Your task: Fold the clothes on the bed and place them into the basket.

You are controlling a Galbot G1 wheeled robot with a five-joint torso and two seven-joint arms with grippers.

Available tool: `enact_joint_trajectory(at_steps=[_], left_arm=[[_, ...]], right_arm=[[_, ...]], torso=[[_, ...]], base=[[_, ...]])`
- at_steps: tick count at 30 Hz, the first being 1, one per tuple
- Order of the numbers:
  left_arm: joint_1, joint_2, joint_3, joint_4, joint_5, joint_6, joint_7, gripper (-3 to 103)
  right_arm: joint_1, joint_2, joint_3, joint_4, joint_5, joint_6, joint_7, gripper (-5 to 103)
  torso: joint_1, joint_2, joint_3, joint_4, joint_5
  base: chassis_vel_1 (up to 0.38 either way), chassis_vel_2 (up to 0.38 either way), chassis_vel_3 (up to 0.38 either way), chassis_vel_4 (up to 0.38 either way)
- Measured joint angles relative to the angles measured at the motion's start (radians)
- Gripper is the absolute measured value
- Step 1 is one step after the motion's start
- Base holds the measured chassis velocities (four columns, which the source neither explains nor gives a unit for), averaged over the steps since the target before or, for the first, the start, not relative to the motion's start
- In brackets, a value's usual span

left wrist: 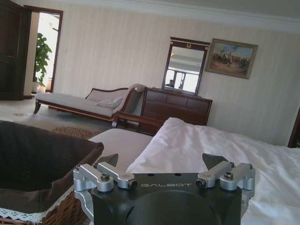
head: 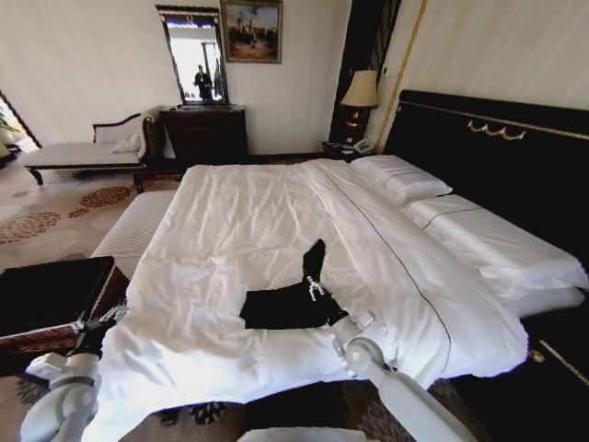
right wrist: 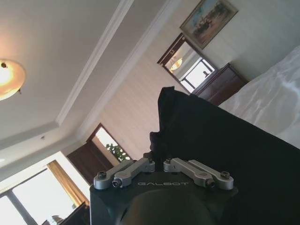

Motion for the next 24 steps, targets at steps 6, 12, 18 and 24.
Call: enact_joint_trajectory(at_steps=[6, 12, 18, 24], left_arm=[[0.005, -0.004, -0.001, -0.012, -0.001, 0.001, -0.001, 100], [0.009, -0.004, -0.006, -0.019, -0.009, 0.001, -0.002, 100], [0.014, -0.01, -0.003, -0.03, -0.009, 0.0, -0.002, 100], [0.015, -0.013, -0.001, -0.044, -0.009, 0.0, -0.003, 100]], right_arm=[[0.066, -0.022, -0.103, -0.03, -0.002, -0.003, 0.002, 3], [0.076, -0.015, -0.138, -0.052, -0.017, -0.011, 0.017, 3], [0.074, 0.011, -0.155, -0.079, -0.042, -0.011, 0.023, 3], [0.081, 0.03, -0.195, -0.103, -0.075, -0.009, 0.03, 3]], torso=[[0.0, 0.0, 0.0, 0.0, 0.0001], [0.0, 0.0, 0.0, -0.0002, 0.0001], [0.0, 0.0, 0.0, 0.0, 0.0001], [0.0, 0.0, 0.0, -0.0001, 0.0002]], base=[[0.0, 0.0, 0.0, 0.0], [0.0, 0.0, 0.0, 0.0], [0.0, 0.0, 0.0, 0.0], [0.0, 0.0, 0.0, 0.0]])
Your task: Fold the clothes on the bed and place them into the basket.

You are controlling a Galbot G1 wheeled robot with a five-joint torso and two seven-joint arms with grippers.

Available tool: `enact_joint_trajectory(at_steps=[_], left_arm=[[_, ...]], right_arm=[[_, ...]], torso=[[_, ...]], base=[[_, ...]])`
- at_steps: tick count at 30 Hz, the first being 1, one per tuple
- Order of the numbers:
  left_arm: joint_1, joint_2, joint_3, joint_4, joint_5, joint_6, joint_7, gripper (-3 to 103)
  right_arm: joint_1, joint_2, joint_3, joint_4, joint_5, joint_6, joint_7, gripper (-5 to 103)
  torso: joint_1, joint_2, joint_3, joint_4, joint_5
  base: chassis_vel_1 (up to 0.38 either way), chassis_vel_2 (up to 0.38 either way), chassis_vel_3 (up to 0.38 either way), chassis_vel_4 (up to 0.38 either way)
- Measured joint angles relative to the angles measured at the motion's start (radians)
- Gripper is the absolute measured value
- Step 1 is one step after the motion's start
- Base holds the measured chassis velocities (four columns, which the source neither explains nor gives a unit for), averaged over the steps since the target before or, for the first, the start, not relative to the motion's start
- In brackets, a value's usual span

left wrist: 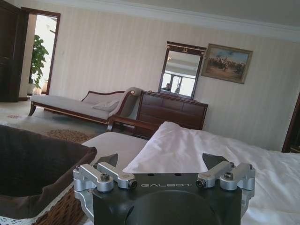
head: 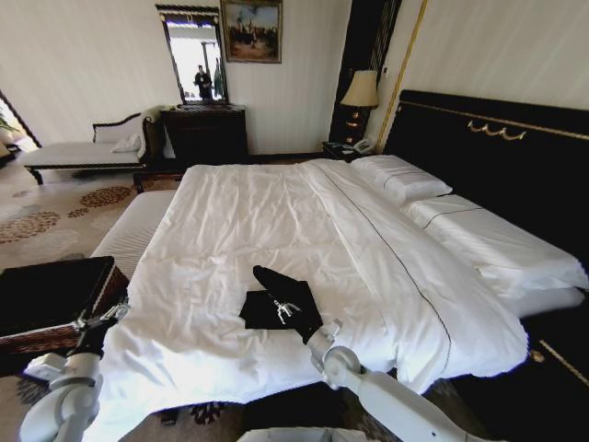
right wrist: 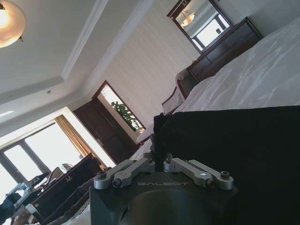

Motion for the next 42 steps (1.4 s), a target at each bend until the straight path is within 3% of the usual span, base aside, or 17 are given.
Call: enact_joint_trajectory(at_steps=[16, 19, 22, 23, 25, 28, 29, 31, 34, 36, 40, 42], left_arm=[[0.012, -0.009, -0.013, -0.009, -0.014, 0.001, -0.001, 100], [0.013, -0.01, -0.009, -0.013, -0.011, 0.001, -0.001, 100], [0.011, -0.009, -0.005, -0.015, -0.008, 0.007, -0.003, 100], [0.01, -0.008, -0.004, -0.016, -0.008, 0.009, -0.004, 100], [0.01, -0.007, -0.004, -0.016, -0.008, 0.011, -0.005, 100], [0.009, -0.004, -0.004, -0.017, -0.008, 0.014, -0.006, 100], [0.009, -0.004, -0.003, -0.017, -0.008, 0.014, -0.006, 100], [0.009, -0.004, -0.002, -0.017, -0.008, 0.014, -0.006, 100], [0.014, -0.014, 0.001, -0.023, -0.004, 0.014, -0.007, 100], [0.016, -0.015, 0.001, -0.024, -0.003, 0.014, -0.007, 100], [0.025, -0.021, -0.007, -0.038, -0.001, 0.011, -0.007, 100], [0.026, -0.023, -0.01, -0.041, -0.001, 0.011, -0.007, 100]], right_arm=[[0.012, 0.05, -0.059, -0.029, -0.048, 0.011, 0.04, -1], [0.007, 0.051, -0.055, -0.027, -0.095, 0.033, 0.037, 8], [-0.006, 0.05, -0.031, -0.007, -0.12, 0.053, 0.016, 24], [-0.012, 0.045, -0.022, 0.002, -0.12, 0.061, 0.004, 29], [-0.015, 0.04, -0.015, 0.008, -0.119, 0.068, -0.01, 29], [-0.018, 0.03, 0.009, 0.028, -0.063, 0.083, -0.041, 45], [-0.011, 0.035, 0.011, 0.028, -0.032, 0.076, -0.021, 51], [-0.005, 0.041, 0.012, 0.026, -0.014, 0.071, -0.004, 51], [0.053, 0.098, 0.0, -0.017, 0.088, 0.019, 0.095, 67], [0.064, 0.11, -0.005, -0.023, 0.099, 0.01, 0.112, 67], [0.131, 0.19, -0.072, -0.088, 0.139, -0.021, 0.151, 89], [0.136, 0.201, -0.082, -0.102, 0.14, -0.022, 0.15, 94]], torso=[[0.0, 0.0, 0.0, 0.0001, -0.0001], [0.0, 0.0, 0.0, 0.0001, 0.0], [0.0, 0.0, 0.0, 0.0001, 0.0001], [0.0, 0.0, 0.0, 0.0001, 0.0001], [0.0, 0.0, 0.0, 0.0, 0.0], [0.0, 0.0, 0.0, -0.0001, 0.0], [0.0, 0.0, 0.0, -0.0002, 0.0], [0.0, 0.0, 0.0, -0.0002, 0.0], [0.0, 0.0, 0.0, 0.0001, 0.0], [0.0, 0.0, 0.0, 0.0002, 0.0], [0.0, 0.0, 0.0, 0.0002, 0.0], [0.0, 0.0, 0.0, 0.0001, -0.0002]], base=[[0.0, 0.0, 0.0, 0.0], [0.0, 0.0, 0.0, 0.0], [0.0, 0.0, 0.0, 0.0], [0.0, 0.0, 0.0, 0.0], [0.0, 0.0, 0.0, 0.0], [0.0, 0.0, 0.0, 0.0], [0.0, 0.0, 0.0, 0.0], [0.0, 0.0, 0.0, 0.0], [0.0, 0.0, 0.0, 0.0], [0.0, 0.0, 0.0, 0.0], [0.0, 0.0, 0.0, 0.0], [0.0, 0.0, 0.0, 0.0]])
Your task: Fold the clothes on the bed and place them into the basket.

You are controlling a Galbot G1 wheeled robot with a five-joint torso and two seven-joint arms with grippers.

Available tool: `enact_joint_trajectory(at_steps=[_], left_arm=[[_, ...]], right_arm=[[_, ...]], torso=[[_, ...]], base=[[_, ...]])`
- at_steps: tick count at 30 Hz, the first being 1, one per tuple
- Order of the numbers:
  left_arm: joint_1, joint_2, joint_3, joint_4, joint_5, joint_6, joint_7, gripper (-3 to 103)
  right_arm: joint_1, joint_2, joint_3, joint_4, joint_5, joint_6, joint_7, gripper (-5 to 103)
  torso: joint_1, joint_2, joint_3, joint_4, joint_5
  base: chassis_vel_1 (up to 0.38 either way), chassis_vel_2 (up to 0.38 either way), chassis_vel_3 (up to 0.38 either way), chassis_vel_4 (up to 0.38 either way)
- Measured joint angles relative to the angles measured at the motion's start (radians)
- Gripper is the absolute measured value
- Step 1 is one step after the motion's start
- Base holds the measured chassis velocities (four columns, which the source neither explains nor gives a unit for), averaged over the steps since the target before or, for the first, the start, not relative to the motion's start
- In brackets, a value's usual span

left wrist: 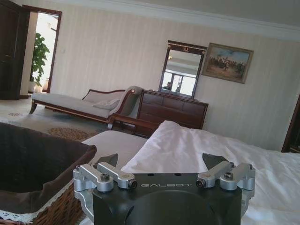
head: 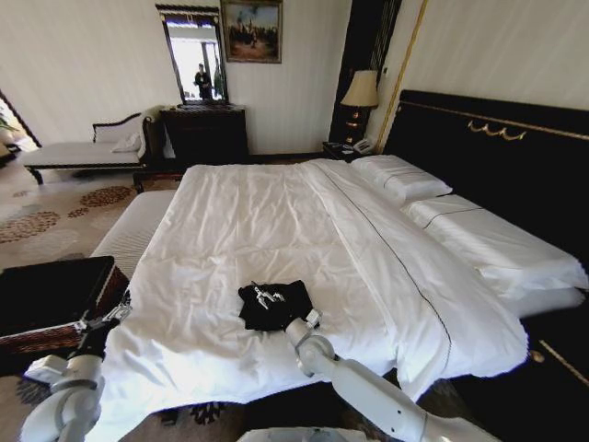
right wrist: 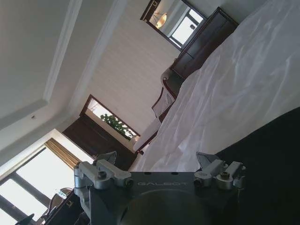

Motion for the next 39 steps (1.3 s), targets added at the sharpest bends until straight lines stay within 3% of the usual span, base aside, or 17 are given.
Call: enact_joint_trajectory(at_steps=[2, 8, 15, 17, 20, 24, 25, 26, 28, 29, 33, 39], left_arm=[[0.008, -0.01, -0.009, -0.015, -0.003, 0.0, 0.0, 100], [0.043, -0.027, -0.023, -0.047, -0.005, -0.01, 0.0, 100], [0.076, -0.07, 0.021, -0.059, 0.032, -0.021, 0.002, 100], [0.078, -0.086, 0.049, -0.051, 0.033, -0.007, -0.002, 100], [0.084, -0.103, 0.12, -0.046, -0.03, 0.06, -0.014, 100], [0.084, -0.106, 0.187, -0.058, -0.105, 0.116, -0.014, 100], [0.077, -0.105, 0.232, -0.069, -0.146, 0.148, -0.009, 100], [0.022, -0.111, 0.375, -0.061, -0.197, 0.198, 0.005, 100], [-0.013, -0.123, 0.448, -0.042, -0.214, 0.217, 0.007, 100], [-0.013, -0.123, 0.448, -0.042, -0.214, 0.217, 0.007, 100], [-0.07, -0.158, 0.544, 0.032, -0.211, 0.237, 0.008, 100], [-0.104, -0.187, 0.582, 0.095, -0.184, 0.24, 0.01, 100]], right_arm=[[0.017, 0.038, -0.033, -0.055, 0.0, -0.005, -0.01, 99], [0.053, 0.091, -0.079, -0.168, -0.006, 0.001, -0.07, 100], [0.084, 0.112, -0.097, -0.164, -0.004, 0.028, -0.147, 100], [0.084, 0.107, -0.094, -0.131, -0.004, 0.043, -0.181, 100], [0.064, 0.069, -0.028, -0.033, -0.005, 0.068, -0.242, 100], [0.024, 0.013, 0.064, 0.044, -0.024, 0.068, -0.251, 100], [-0.015, -0.043, 0.134, 0.079, -0.047, 0.066, -0.238, 100], [-0.141, -0.185, 0.299, 0.141, -0.095, 0.05, -0.118, 100], [-0.222, -0.231, 0.384, 0.189, -0.099, 0.016, -0.014, 100], [-0.222, -0.231, 0.384, 0.189, -0.099, 0.016, -0.014, 100], [-0.367, -0.255, 0.483, 0.269, -0.082, -0.039, 0.148, 100], [-0.414, -0.223, 0.498, 0.26, -0.127, -0.055, 0.228, 100]], torso=[[0.0, 0.0, 0.0, -0.0001, 0.0001], [0.0, 0.0, 0.0, -0.0002, 0.0002], [0.0, 0.0, 0.0, 0.0001, 0.0002], [0.0, 0.0, 0.0, 0.0001, 0.0004], [0.0, 0.0, 0.0, 0.0004, 0.0004], [0.0, 0.0, 0.0, 0.0, 0.0005], [0.0, 0.0, 0.0, -0.0002, 0.0007], [0.0, 0.0, 0.0, -0.0008, 0.0009], [0.0, 0.0, 0.0, -0.0006, 0.0008], [0.0, 0.0, 0.0, -0.0006, 0.0008], [0.0, 0.0, 0.0, -0.0003, 0.0006], [0.0, 0.0, 0.0, 0.0001, 0.0005]], base=[[0.0, 0.0, 0.0, 0.0], [0.0, 0.0, 0.0, 0.0], [0.0, 0.0, 0.0, 0.0], [0.0, 0.0, 0.0, 0.0], [0.0, 0.0, 0.0, 0.0], [0.0, 0.0, 0.0, 0.0], [0.0, 0.0, 0.0, 0.0], [0.0, 0.0, 0.0, 0.0], [0.0, 0.0, 0.0, 0.0], [0.0, 0.0, 0.0, 0.0], [0.0, 0.0, 0.0, 0.0], [0.0, 0.0, 0.0, 0.0]])
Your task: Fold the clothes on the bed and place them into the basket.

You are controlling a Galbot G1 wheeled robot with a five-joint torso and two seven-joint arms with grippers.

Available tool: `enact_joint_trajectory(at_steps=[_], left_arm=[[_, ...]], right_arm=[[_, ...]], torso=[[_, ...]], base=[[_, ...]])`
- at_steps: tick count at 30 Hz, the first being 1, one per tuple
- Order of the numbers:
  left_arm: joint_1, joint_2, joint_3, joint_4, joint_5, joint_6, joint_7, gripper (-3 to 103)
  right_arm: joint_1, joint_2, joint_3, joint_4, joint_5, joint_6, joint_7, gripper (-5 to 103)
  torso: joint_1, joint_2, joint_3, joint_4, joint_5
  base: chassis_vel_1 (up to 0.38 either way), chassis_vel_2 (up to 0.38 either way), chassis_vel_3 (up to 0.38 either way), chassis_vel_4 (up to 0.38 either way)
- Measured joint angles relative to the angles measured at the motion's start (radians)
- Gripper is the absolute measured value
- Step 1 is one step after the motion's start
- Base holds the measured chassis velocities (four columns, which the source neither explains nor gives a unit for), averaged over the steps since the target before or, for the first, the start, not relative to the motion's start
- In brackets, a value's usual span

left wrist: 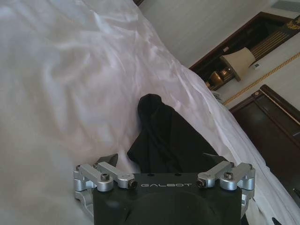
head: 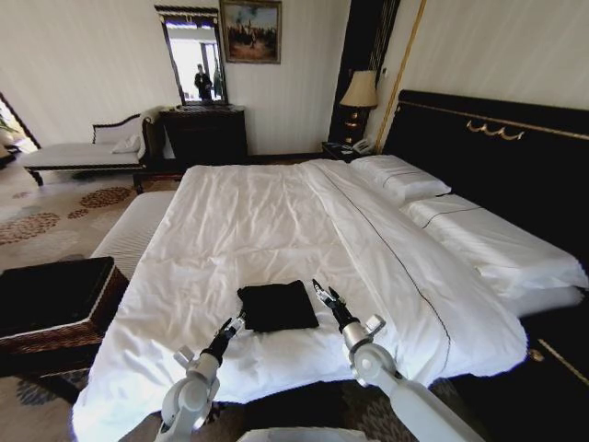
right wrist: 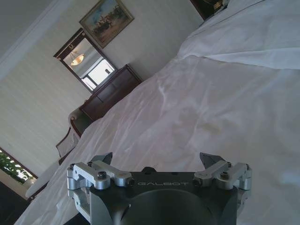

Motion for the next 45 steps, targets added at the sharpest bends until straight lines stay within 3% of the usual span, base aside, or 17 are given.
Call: enact_joint_trajectory(at_steps=[12, 14, 16, 17, 21, 23, 27, 29, 31, 33, 35, 36, 38, 45], left_arm=[[-0.056, -0.037, 0.012, 0.074, -0.021, 0.003, -0.002, 102], [-0.061, -0.044, 0.018, 0.078, -0.021, 0.003, -0.002, 98], [-0.069, -0.055, 0.026, 0.085, -0.021, 0.002, -0.003, 89], [-0.069, -0.055, 0.026, 0.085, -0.021, 0.002, -0.003, 89], [-0.083, -0.072, 0.04, 0.1, -0.019, 0.002, -0.005, 67], [-0.086, -0.074, 0.041, 0.102, -0.019, 0.002, -0.005, 67], [-0.092, -0.078, 0.043, 0.11, -0.025, 0.002, -0.005, 45], [-0.093, -0.079, 0.043, 0.111, -0.025, 0.002, -0.005, 45], [-0.094, -0.083, 0.043, 0.112, -0.025, 0.001, -0.005, 34], [-0.094, -0.083, 0.043, 0.112, -0.025, 0.0, -0.005, 34], [-0.093, -0.087, 0.041, 0.109, -0.024, -0.001, -0.004, 18], [-0.093, -0.087, 0.041, 0.109, -0.024, -0.001, -0.004, 18], [-0.091, -0.087, 0.04, 0.105, -0.022, -0.001, -0.004, 10], [-0.088, -0.09, 0.037, 0.1, -0.018, -0.004, -0.003, 9]], right_arm=[[0.027, 0.067, -0.038, -0.061, -0.029, -0.011, 0.04, 100], [0.032, 0.072, -0.04, -0.067, -0.03, -0.013, 0.044, 100], [0.034, 0.077, -0.041, -0.073, -0.032, -0.015, 0.048, 100], [0.034, 0.077, -0.041, -0.073, -0.032, -0.015, 0.048, 100], [0.025, 0.074, -0.041, -0.073, -0.026, -0.033, 0.054, 100], [0.023, 0.072, -0.043, -0.074, -0.025, -0.036, 0.054, 100], [0.018, 0.069, -0.056, -0.091, -0.021, -0.046, 0.038, 100], [0.018, 0.07, -0.058, -0.095, -0.021, -0.048, 0.034, 100], [0.022, 0.071, -0.066, -0.11, -0.015, -0.055, 0.027, 100], [0.023, 0.071, -0.067, -0.112, -0.013, -0.056, 0.026, 100], [0.033, 0.072, -0.079, -0.122, 0.008, -0.063, 0.013, 103], [0.033, 0.072, -0.079, -0.122, 0.008, -0.063, 0.013, 103], [0.039, 0.073, -0.089, -0.126, 0.014, -0.066, 0.002, 95], [0.054, 0.077, -0.116, -0.134, 0.016, -0.067, -0.023, 68]], torso=[[0.0, 0.0, 0.0, -0.0001, 0.0], [0.0, 0.0, 0.0, -0.0001, -0.0001], [0.0, 0.0, 0.0, -0.0001, -0.0003], [0.0, 0.0, 0.0, -0.0001, -0.0003], [0.0, 0.0, 0.0, -0.0003, -0.0004], [0.0, 0.0, 0.0, -0.0004, -0.0004], [0.0, 0.0, 0.0, -0.0003, -0.0003], [0.0, 0.0, 0.0, -0.0003, -0.0003], [0.0, 0.0, 0.0, -0.0003, -0.0003], [0.0, 0.0, 0.0, -0.0003, -0.0004], [0.0, 0.0, 0.0, -0.0004, -0.0005], [0.0, 0.0, 0.0, -0.0004, -0.0005], [0.0, 0.0, 0.0, -0.0004, -0.0004], [0.0, 0.0, 0.0, -0.0002, -0.0002]], base=[[0.0, 0.0, 0.0, 0.0], [0.0, 0.0, 0.0, 0.0], [0.0, 0.0, 0.0, 0.0], [0.0, 0.0, 0.0, 0.0], [0.0, 0.0, 0.0, 0.0], [0.0, 0.0, 0.0, 0.0], [0.0, 0.0, 0.0, 0.0], [0.0, 0.0, 0.0, 0.0], [0.0, 0.0, 0.0, 0.0], [0.0, 0.0, 0.0, 0.0], [0.0, 0.0, 0.0, 0.0], [0.0, 0.0, 0.0, 0.0], [0.0, 0.0, 0.0, 0.0], [0.0, 0.0, 0.0, 0.0]])
